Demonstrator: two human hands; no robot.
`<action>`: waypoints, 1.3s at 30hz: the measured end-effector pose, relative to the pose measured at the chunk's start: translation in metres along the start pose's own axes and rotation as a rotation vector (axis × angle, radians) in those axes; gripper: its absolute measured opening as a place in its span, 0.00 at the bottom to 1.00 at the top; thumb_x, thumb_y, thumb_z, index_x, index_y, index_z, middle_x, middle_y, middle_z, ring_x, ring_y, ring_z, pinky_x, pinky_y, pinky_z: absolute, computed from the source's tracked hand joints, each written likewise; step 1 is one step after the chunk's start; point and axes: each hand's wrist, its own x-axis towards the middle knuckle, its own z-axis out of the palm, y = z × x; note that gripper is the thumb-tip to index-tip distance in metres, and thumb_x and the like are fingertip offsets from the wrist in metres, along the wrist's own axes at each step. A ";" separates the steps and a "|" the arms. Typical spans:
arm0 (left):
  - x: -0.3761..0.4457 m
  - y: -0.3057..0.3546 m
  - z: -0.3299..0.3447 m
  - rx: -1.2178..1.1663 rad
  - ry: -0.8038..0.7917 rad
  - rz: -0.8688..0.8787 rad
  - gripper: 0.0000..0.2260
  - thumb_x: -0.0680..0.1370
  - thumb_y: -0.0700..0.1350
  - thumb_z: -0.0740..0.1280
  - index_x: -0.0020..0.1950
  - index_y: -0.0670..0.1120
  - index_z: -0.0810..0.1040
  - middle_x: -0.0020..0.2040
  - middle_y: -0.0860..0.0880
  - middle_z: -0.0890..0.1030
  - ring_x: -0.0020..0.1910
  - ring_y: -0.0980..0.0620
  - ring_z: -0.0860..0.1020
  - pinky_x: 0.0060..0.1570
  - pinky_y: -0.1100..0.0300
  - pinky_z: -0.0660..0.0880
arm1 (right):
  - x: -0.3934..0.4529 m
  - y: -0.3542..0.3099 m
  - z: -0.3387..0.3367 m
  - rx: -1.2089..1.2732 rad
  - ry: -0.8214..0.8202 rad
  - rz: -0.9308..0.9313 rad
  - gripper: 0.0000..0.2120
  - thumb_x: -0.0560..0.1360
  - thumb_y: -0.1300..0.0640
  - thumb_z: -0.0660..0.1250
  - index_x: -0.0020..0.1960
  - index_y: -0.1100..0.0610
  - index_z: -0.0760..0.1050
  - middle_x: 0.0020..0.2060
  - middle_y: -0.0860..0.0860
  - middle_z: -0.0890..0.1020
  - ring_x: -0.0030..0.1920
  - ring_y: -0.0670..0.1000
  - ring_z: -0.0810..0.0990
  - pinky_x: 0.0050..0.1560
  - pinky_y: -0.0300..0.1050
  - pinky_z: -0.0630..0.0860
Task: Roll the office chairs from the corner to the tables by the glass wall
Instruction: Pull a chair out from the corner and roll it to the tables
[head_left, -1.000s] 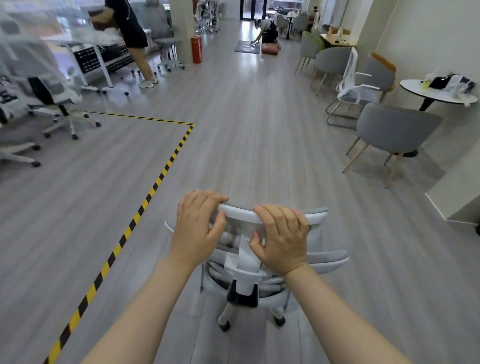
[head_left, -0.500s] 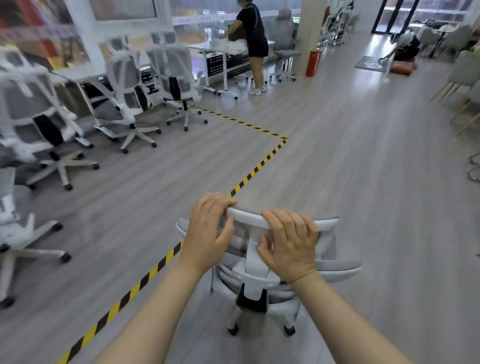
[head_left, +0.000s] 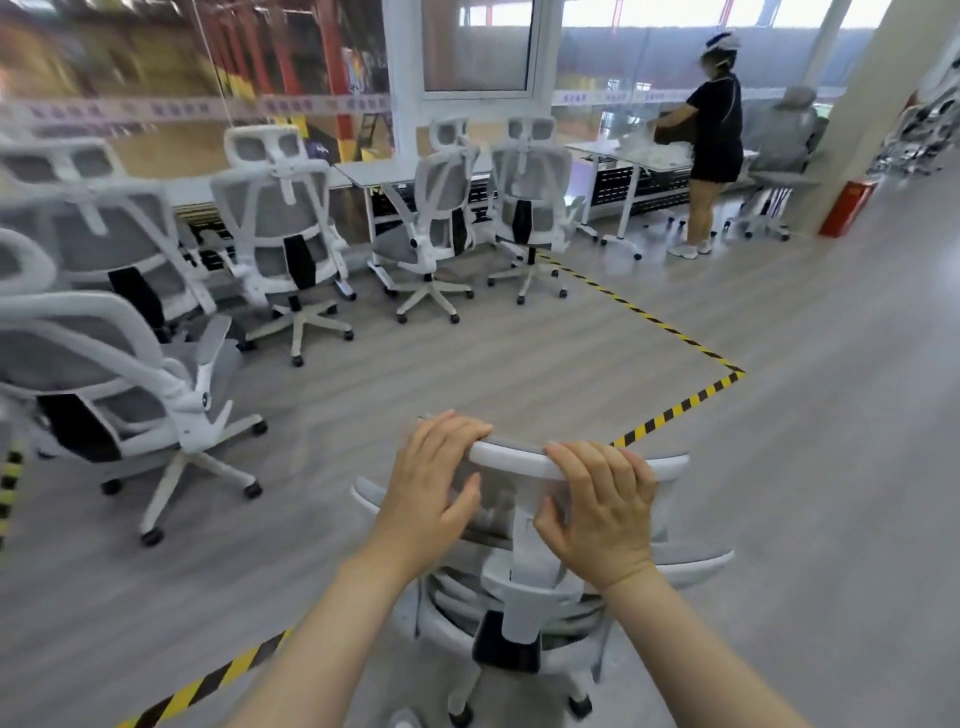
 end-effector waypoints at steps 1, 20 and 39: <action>0.007 -0.014 -0.002 0.029 0.012 0.003 0.22 0.75 0.46 0.59 0.70 0.52 0.69 0.69 0.58 0.69 0.75 0.56 0.59 0.77 0.53 0.50 | 0.011 -0.002 0.016 0.018 0.006 -0.012 0.28 0.65 0.51 0.66 0.64 0.51 0.69 0.57 0.47 0.73 0.57 0.53 0.73 0.67 0.49 0.61; 0.198 -0.265 -0.059 0.303 0.043 -0.165 0.31 0.75 0.45 0.60 0.78 0.52 0.58 0.78 0.57 0.56 0.79 0.54 0.50 0.77 0.51 0.42 | 0.233 -0.019 0.325 0.347 -0.077 -0.151 0.25 0.67 0.53 0.66 0.64 0.53 0.71 0.55 0.52 0.80 0.58 0.56 0.76 0.65 0.55 0.69; 0.395 -0.470 -0.076 0.449 0.256 -0.411 0.30 0.74 0.46 0.59 0.77 0.52 0.60 0.77 0.54 0.59 0.79 0.53 0.50 0.77 0.50 0.45 | 0.427 -0.025 0.613 0.595 -0.090 -0.268 0.24 0.67 0.54 0.65 0.63 0.52 0.73 0.56 0.50 0.79 0.59 0.54 0.75 0.70 0.51 0.63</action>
